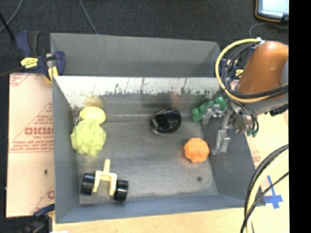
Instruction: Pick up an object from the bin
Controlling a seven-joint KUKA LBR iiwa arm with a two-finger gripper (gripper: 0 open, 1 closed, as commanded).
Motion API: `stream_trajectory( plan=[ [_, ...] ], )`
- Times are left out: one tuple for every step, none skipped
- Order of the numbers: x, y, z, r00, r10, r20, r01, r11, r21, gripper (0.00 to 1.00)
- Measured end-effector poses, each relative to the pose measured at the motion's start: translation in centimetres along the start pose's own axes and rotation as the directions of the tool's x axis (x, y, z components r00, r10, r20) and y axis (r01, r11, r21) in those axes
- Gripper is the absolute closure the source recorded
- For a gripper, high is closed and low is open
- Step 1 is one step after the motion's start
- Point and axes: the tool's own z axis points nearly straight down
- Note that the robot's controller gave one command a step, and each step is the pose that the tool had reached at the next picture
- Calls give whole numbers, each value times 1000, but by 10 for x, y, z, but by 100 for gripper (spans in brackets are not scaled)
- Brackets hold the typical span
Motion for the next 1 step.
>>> stream_trajectory(
  plan=[
    [-1,1,-5,1000,-3,7,3,1000,1,0]
  ],
)
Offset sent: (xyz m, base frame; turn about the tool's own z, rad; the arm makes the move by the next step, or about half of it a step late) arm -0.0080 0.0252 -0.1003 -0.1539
